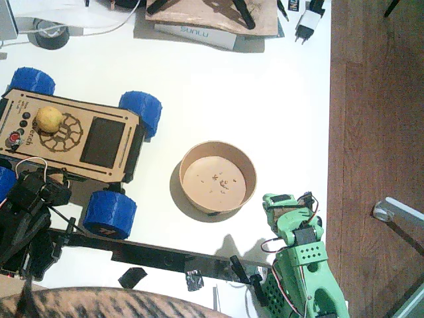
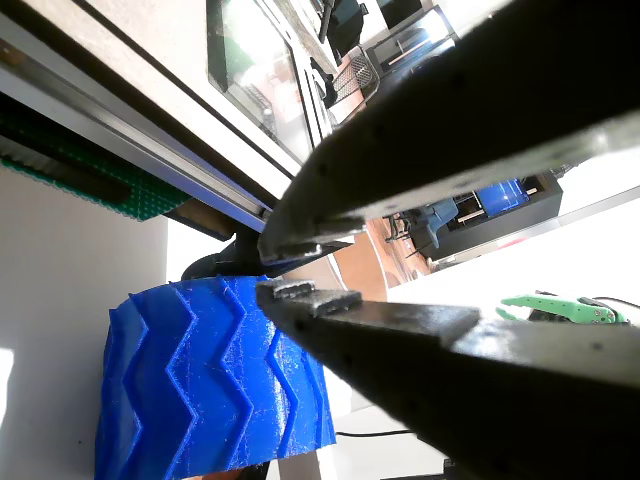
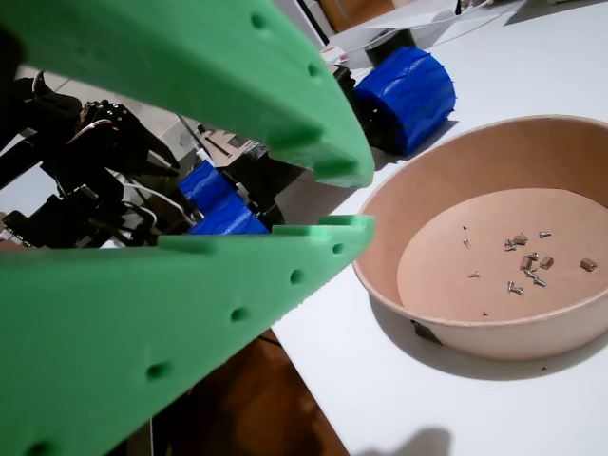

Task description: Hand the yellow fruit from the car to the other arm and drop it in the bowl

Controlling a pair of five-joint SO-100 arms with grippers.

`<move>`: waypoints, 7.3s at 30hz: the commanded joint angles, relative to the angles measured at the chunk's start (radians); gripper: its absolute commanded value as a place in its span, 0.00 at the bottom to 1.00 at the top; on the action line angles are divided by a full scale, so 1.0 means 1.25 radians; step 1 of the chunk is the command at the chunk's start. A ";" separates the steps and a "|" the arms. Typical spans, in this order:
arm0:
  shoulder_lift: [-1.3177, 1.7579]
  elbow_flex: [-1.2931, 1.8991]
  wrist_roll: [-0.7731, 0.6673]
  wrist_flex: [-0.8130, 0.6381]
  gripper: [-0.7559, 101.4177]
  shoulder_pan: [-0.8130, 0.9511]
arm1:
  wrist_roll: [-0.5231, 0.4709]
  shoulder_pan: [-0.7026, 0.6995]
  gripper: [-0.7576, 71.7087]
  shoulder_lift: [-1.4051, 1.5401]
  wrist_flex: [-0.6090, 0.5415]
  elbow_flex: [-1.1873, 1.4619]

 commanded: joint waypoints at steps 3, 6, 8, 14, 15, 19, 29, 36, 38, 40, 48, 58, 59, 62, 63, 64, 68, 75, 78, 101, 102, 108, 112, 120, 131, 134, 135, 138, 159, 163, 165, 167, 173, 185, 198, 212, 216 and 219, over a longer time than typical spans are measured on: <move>-0.029 0.069 -0.004 0.023 0.01 0.006 | -0.013 -0.007 0.01 0.004 -0.021 -0.004; -0.031 0.069 -0.005 0.023 0.01 0.006 | -0.013 -0.007 0.01 0.004 -0.021 -0.004; -0.033 0.067 -0.005 0.023 0.01 0.006 | -0.013 -0.007 0.01 0.004 -0.021 -0.004; -0.023 0.067 0.001 0.017 0.01 0.006 | -0.011 -0.007 0.01 0.004 -0.021 -0.004; -0.022 0.067 0.001 0.017 0.01 0.006 | -0.011 -0.007 0.01 0.004 -0.021 -0.004; -0.025 0.067 0.000 0.017 0.01 0.006 | -0.010 -0.007 0.01 0.004 -0.021 -0.002; -0.025 0.067 -0.005 0.017 0.01 0.001 | -0.013 -0.007 0.01 0.004 -0.021 -0.002; -0.025 0.067 -0.005 0.017 0.01 0.004 | -0.015 -0.007 0.01 0.004 -0.021 -0.002; -0.025 0.067 -0.005 0.017 0.01 0.004 | -0.015 -0.007 0.01 0.004 -0.021 -0.002; -0.025 0.067 -0.005 0.017 0.01 0.005 | -0.013 -0.007 0.01 0.004 -0.021 -0.002; -0.025 0.067 -0.005 0.018 0.01 0.005 | -0.013 -0.007 0.01 0.004 -0.021 -0.002; -0.016 0.047 -0.005 -0.020 0.01 0.006 | -0.013 -0.007 0.01 0.004 -0.021 -0.004; -0.026 0.038 -0.005 -0.042 0.01 0.005 | -0.013 -0.007 0.01 0.004 -0.020 -0.004; -0.091 -0.023 -0.006 -0.098 0.01 0.006 | -0.015 -0.007 0.01 0.004 -0.020 -0.004; -0.108 -0.053 -0.006 -0.108 0.01 0.006 | -0.015 -0.007 0.01 0.004 -0.020 -0.004; -0.115 -0.083 -0.006 -0.110 0.01 0.006 | -0.015 -0.007 0.01 0.004 -0.020 -0.004; -0.113 -0.210 0.000 -0.112 0.01 0.005 | -0.013 -0.006 0.01 0.004 -0.020 -0.004; -0.196 -0.371 0.004 -0.151 0.01 -0.005 | -0.012 -0.005 0.01 0.004 -0.020 -0.004; -0.254 -0.417 0.004 -0.190 0.01 -0.018 | -0.011 -0.004 0.01 0.004 -0.020 -0.004; -0.296 -0.481 0.130 -0.080 0.06 -0.376 | -0.013 -0.002 0.01 0.004 -0.021 -0.002; -0.293 -0.481 0.145 -0.072 0.06 -0.387 | -0.013 -0.002 0.01 0.004 -0.021 -0.002; -0.283 -0.481 0.164 -0.064 0.07 -0.453 | -0.015 -0.002 0.01 0.004 -0.021 -0.002; -0.297 -0.480 0.166 -0.065 0.08 -0.460 | -0.015 -0.002 0.01 0.004 -0.021 -0.002; -0.372 -0.481 0.184 -0.086 0.35 -0.452 | -0.015 -0.002 0.01 0.004 -0.021 -0.002; -0.442 -0.484 0.344 -0.139 0.40 -0.450 | -0.015 -0.002 0.01 0.004 -0.021 -0.002; -0.490 -0.534 0.373 -0.126 0.42 -0.450 | -0.015 -0.002 0.01 0.004 -0.021 -0.002; -0.523 -0.567 0.383 -0.114 0.43 -0.450 | -0.015 -0.002 0.01 0.004 -0.021 -0.002; -0.626 -0.686 0.403 -0.056 0.43 -0.452 | -0.015 -0.002 0.01 0.004 -0.021 -0.002; -1.043 -0.908 0.400 -0.074 0.45 -0.450 | -0.015 -0.002 0.01 0.004 -0.021 -0.002; -1.058 -0.908 0.401 -0.076 0.44 -0.449 | -0.015 -0.002 0.01 0.004 -0.021 -0.002; -1.066 -0.908 0.401 -0.083 0.44 -0.449 | -0.015 -0.002 0.01 0.004 -0.021 -0.002; -1.079 -0.908 0.401 -0.093 0.44 -0.449 | -0.015 -0.002 0.01 0.004 -0.021 -0.002; -1.084 -0.908 0.401 -0.112 0.45 -0.449 | -0.015 -0.002 0.01 0.004 -0.021 -0.002; -1.149 -0.977 0.404 -0.115 0.45 -0.403 | -0.015 -0.002 0.01 0.004 -0.021 -0.002; -1.255 -1.068 0.404 -0.125 0.44 -0.356 | -0.016 0.001 0.01 0.004 -0.021 -0.002; -1.274 -1.068 0.404 -0.126 0.13 -0.351 | -0.016 0.001 0.01 0.004 -0.021 -0.002; -1.273 -1.068 0.405 -0.125 0.01 -0.351 | -0.016 0.001 0.01 0.004 -0.021 -0.002; -1.273 -1.068 0.405 -0.121 0.01 -0.351 | -0.016 0.001 0.01 0.004 -0.021 -0.002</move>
